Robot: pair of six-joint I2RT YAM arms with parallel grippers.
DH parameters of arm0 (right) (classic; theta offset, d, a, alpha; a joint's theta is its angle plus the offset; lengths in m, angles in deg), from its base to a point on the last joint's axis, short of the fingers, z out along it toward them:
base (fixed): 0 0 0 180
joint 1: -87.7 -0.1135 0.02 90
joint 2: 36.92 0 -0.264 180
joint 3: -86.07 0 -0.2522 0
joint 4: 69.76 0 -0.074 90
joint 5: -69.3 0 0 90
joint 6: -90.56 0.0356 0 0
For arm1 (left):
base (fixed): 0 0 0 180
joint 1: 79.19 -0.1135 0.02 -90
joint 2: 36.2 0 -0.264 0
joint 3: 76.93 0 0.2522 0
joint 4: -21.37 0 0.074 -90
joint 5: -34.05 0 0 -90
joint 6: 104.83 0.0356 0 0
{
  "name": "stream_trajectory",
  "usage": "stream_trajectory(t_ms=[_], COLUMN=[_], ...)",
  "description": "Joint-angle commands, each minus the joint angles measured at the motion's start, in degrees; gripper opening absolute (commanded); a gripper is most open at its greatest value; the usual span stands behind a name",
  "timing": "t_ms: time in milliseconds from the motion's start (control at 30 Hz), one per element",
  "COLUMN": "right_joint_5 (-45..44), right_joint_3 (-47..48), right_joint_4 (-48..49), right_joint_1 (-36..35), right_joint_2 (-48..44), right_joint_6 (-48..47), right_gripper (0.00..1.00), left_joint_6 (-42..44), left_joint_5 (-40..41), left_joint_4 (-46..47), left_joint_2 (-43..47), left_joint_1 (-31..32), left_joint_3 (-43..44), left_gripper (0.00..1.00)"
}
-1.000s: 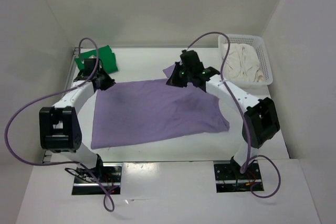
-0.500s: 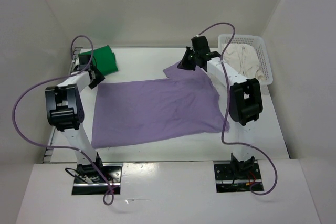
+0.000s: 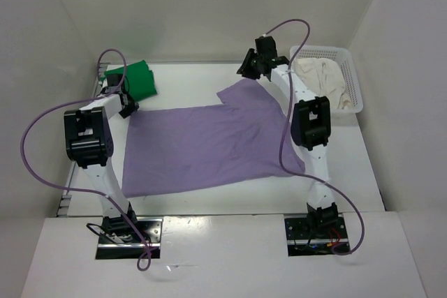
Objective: Fold and stack the t-shirts
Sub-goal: Grap the side of the flattened tshirt furthest away from the robot with both arms
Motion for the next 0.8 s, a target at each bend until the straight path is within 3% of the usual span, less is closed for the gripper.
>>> stream_trajectory(t_ms=[0,100,233,500,767], right_joint_5=[-3.52,-5.54,-7.48,-14.14,-13.1], right_joint_3=[8.78,20.54,50.9,45.72,45.72], right_joint_4=[-4.91,-10.35,-21.68,-17.13,-15.99], right_joint_1=[1.51,2.56,3.09,3.71,3.71], right_joint_2=[6.96,15.57,30.42,30.36,33.34], right_joint_6=[-1.34,-1.86,-1.87,-1.34,-0.73], right_gripper=[0.36,0.39,0.46,0.51,0.54], left_joint_6=[0.59,0.59,0.59,0.59,-1.17], left_joint_5=[-0.42,-0.95,-1.56,-1.65,-2.8], left_joint_4=[3.36,3.89,4.41,4.94,6.79], left_joint_2=[-1.02,-0.49,0.04,1.7,5.57], left_joint_1=[-0.31,-0.31,-0.31,-0.31,-0.31], left_joint_3=[1.54,1.54,1.54,-0.12,-4.26], left_gripper=[0.41,0.34,0.27,0.08,0.01])
